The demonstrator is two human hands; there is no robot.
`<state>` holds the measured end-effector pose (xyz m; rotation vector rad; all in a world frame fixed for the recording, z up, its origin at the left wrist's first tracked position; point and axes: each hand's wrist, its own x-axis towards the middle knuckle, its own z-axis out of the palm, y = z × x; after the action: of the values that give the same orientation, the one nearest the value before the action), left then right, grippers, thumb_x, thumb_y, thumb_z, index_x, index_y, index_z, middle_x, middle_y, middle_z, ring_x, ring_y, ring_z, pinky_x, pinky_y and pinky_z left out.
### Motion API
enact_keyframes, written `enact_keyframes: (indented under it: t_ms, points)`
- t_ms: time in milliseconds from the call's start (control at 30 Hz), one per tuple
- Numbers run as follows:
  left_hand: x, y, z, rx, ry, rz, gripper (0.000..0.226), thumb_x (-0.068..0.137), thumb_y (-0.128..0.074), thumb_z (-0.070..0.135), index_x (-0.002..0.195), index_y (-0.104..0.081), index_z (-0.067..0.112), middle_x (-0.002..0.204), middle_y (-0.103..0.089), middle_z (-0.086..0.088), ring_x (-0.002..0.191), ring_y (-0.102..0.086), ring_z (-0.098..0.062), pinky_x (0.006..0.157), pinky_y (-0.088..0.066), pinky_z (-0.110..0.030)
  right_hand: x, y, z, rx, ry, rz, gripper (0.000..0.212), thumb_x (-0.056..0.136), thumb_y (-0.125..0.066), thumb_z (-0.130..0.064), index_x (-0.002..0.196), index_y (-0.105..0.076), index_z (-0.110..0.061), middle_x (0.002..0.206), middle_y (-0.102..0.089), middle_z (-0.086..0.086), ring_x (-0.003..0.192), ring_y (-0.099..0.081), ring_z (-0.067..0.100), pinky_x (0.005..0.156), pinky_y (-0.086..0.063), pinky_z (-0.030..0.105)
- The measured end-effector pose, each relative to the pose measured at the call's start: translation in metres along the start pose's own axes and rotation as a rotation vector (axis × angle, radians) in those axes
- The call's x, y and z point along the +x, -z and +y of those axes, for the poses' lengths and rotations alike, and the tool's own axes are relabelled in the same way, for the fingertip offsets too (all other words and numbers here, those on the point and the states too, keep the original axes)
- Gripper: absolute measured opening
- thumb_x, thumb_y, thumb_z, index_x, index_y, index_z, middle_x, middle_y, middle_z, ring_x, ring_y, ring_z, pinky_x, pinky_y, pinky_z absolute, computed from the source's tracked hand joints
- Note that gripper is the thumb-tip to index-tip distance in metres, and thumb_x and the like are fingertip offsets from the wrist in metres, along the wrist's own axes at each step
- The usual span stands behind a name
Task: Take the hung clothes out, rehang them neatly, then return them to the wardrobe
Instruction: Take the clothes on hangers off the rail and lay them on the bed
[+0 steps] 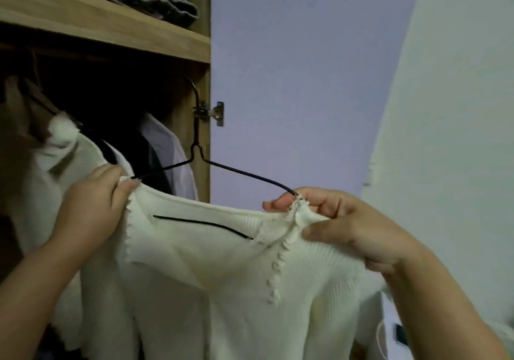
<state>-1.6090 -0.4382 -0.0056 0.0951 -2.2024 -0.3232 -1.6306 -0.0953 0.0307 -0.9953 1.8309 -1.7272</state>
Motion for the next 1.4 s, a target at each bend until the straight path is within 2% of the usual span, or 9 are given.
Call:
enact_keyframes:
  t_ms: [67, 167, 233, 367, 533, 667, 833, 1200, 1400]
  points:
    - [-0.013, -0.014, 0.033, -0.041, -0.017, 0.012, 0.026, 0.088, -0.039, 0.031, 0.069, -0.043, 0.014, 0.067, -0.043, -0.001, 0.064, -0.05, -0.033, 0.057, -0.034, -0.036, -0.04, 0.017, -0.007, -0.237, -0.027, 0.139, 0.048, 0.083, -0.048, 0.019, 0.111, -0.065, -0.017, 0.11, -0.07, -0.007, 0.103, -0.064, 0.006, 0.088, -0.049, 0.017]
    - [-0.03, -0.032, 0.087, -0.104, -0.046, 0.019, 0.038, 0.09, -0.035, 0.037, 0.069, -0.048, 0.008, 0.065, -0.049, -0.007, 0.058, -0.048, -0.031, 0.054, -0.035, -0.036, -0.092, 0.037, -0.01, -0.632, -0.069, 0.424, 0.031, 0.086, -0.061, -0.006, 0.108, -0.066, -0.027, 0.062, -0.054, -0.017, 0.061, -0.05, -0.006, 0.062, -0.037, 0.004]
    - [-0.039, -0.042, 0.127, -0.15, -0.091, 0.024, 0.041, 0.089, -0.036, 0.037, 0.067, -0.051, 0.005, 0.063, -0.052, -0.014, 0.056, -0.051, -0.035, 0.054, -0.036, -0.036, -0.123, 0.044, -0.008, -0.836, -0.099, 0.607, 0.01, 0.084, -0.063, -0.029, 0.092, -0.067, -0.029, 0.053, -0.038, -0.008, 0.051, -0.038, 0.003, 0.052, -0.03, 0.013]
    - [-0.051, -0.064, 0.203, -0.265, -0.193, -0.036, 0.047, 0.086, -0.037, 0.041, 0.065, -0.052, 0.002, 0.064, -0.054, -0.017, 0.059, -0.054, -0.038, 0.054, -0.037, -0.038, -0.182, 0.056, 0.0, -1.111, -0.236, 0.946, 0.037, 0.088, -0.051, -0.041, 0.068, -0.056, -0.011, 0.052, -0.044, 0.0, 0.053, -0.04, 0.016, 0.053, -0.03, 0.032]
    - [-0.058, -0.091, 0.283, -0.556, -0.307, -0.144, 0.034, 0.077, -0.058, 0.034, 0.06, -0.053, 0.004, 0.061, -0.056, -0.008, 0.059, -0.054, -0.031, 0.057, -0.033, -0.036, -0.261, 0.062, 0.004, -1.185, -0.31, 1.272, 0.044, 0.09, -0.052, -0.035, 0.057, -0.043, -0.008, 0.047, -0.035, 0.002, 0.052, -0.036, 0.025, 0.05, -0.027, 0.035]
    - [-0.068, -0.114, 0.34, -0.741, -0.446, -0.243, 0.031, 0.073, -0.061, 0.034, 0.06, -0.058, 0.006, 0.06, -0.059, -0.005, 0.058, -0.056, -0.028, 0.059, -0.034, -0.035, -0.318, 0.051, 0.004, -1.243, -0.374, 1.467, 0.037, 0.088, -0.057, -0.031, 0.062, -0.055, -0.005, 0.049, -0.047, 0.008, 0.054, -0.046, 0.031, 0.052, -0.037, 0.039]
    - [-0.093, -0.132, 0.411, -0.934, -0.589, -0.386, 0.031, 0.072, -0.061, 0.037, 0.058, -0.058, 0.01, 0.058, -0.057, -0.001, 0.057, -0.055, -0.027, 0.058, -0.034, -0.033, -0.378, 0.02, 0.011, -1.237, -0.507, 1.718, 0.035, 0.087, -0.058, -0.031, 0.055, -0.049, -0.02, 0.047, -0.044, -0.005, 0.05, -0.043, 0.018, 0.049, -0.033, 0.034]
    - [-0.2, -0.113, 0.551, -1.208, -0.839, -0.649, 0.025, 0.072, -0.077, 0.024, 0.06, -0.061, 0.009, 0.058, -0.057, -0.002, 0.059, -0.054, -0.026, 0.054, -0.04, -0.032, -0.5, -0.08, 0.019, -1.129, -0.858, 2.129, 0.034, 0.087, -0.06, -0.026, 0.066, -0.057, 0.001, 0.056, -0.054, 0.013, 0.059, -0.05, 0.03, 0.056, -0.04, 0.038]
    - [-0.275, -0.084, 0.631, -1.304, -0.988, -0.701, 0.026, 0.069, -0.079, 0.025, 0.058, -0.059, 0.011, 0.053, -0.052, 0.003, 0.053, -0.048, -0.019, 0.05, -0.033, -0.022, -0.578, -0.126, 0.019, -1.018, -1.013, 2.301, 0.034, 0.089, -0.059, -0.027, 0.067, -0.057, -0.001, 0.051, -0.049, 0.006, 0.055, -0.044, 0.022, 0.053, -0.03, 0.032]
